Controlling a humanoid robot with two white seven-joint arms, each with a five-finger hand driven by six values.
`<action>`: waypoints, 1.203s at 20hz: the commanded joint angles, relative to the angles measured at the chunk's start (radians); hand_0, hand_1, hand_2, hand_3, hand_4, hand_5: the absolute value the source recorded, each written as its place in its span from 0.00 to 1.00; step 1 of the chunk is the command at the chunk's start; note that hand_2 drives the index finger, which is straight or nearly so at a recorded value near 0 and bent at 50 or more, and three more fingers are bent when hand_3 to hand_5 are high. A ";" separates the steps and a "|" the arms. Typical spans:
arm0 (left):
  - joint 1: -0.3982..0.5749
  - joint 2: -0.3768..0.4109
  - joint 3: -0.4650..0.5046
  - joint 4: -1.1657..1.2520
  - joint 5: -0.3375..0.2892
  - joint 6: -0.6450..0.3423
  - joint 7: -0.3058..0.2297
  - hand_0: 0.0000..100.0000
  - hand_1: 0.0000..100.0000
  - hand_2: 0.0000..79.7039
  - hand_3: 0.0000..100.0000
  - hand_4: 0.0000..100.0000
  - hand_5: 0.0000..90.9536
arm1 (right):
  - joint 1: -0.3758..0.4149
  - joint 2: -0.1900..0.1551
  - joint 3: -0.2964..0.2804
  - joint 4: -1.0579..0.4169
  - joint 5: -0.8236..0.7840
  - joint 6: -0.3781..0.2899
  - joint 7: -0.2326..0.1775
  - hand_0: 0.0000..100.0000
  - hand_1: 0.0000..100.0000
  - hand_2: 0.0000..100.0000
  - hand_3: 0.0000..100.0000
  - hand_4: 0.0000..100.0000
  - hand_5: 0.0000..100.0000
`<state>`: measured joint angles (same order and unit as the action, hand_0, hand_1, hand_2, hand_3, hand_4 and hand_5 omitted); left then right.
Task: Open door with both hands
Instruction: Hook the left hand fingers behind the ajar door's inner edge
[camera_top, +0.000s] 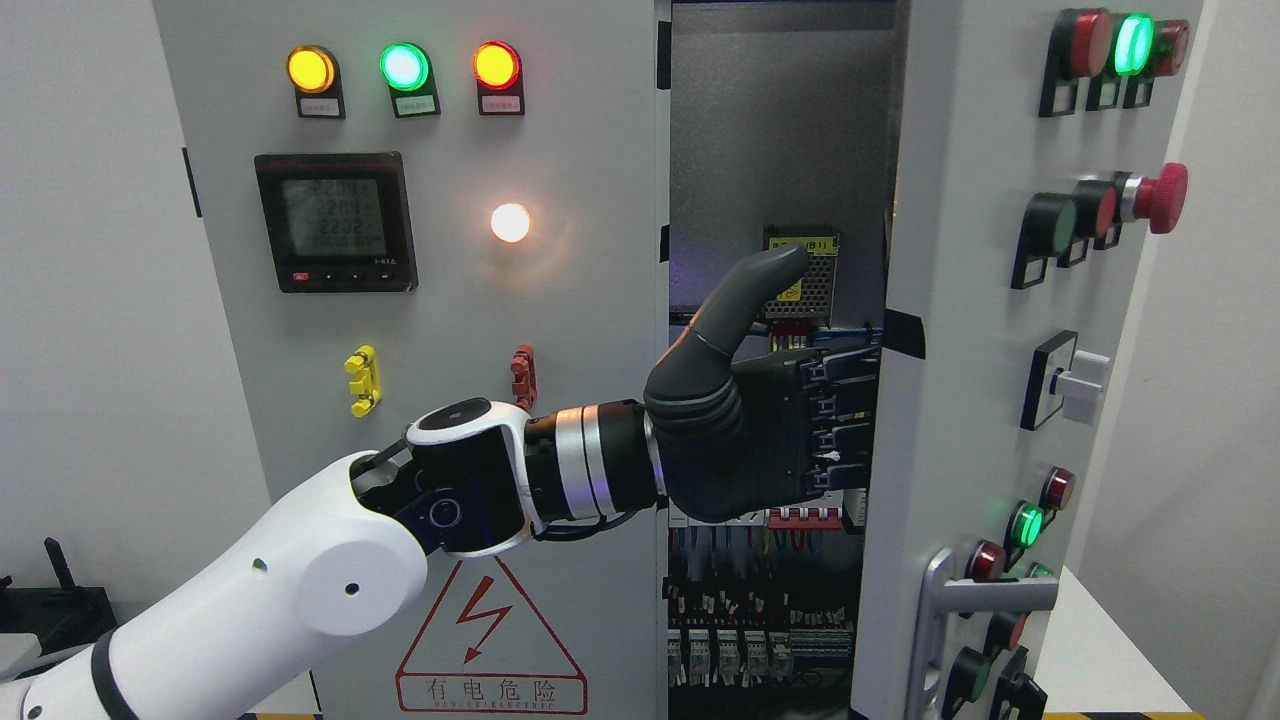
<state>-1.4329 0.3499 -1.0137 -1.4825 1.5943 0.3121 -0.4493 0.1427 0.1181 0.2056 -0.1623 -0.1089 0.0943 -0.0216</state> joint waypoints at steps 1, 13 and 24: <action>-0.006 -0.094 -0.005 0.027 -0.008 -0.001 0.001 0.00 0.00 0.00 0.00 0.04 0.00 | 0.000 0.000 0.000 0.000 0.000 0.001 0.000 0.00 0.00 0.00 0.00 0.00 0.00; -0.006 -0.189 -0.006 0.067 -0.075 -0.002 0.018 0.00 0.00 0.00 0.00 0.04 0.00 | 0.000 0.000 0.000 0.000 0.000 0.001 0.000 0.00 0.00 0.00 0.00 0.00 0.00; 0.000 -0.295 0.000 0.068 -0.166 -0.007 0.080 0.00 0.00 0.00 0.00 0.04 0.00 | 0.000 0.000 0.000 0.000 0.000 0.001 0.000 0.00 0.00 0.00 0.00 0.00 0.00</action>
<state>-1.4334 0.1501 -1.0142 -1.4250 1.4484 0.3067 -0.3954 0.1427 0.1181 0.2055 -0.1624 -0.1089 0.0943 -0.0215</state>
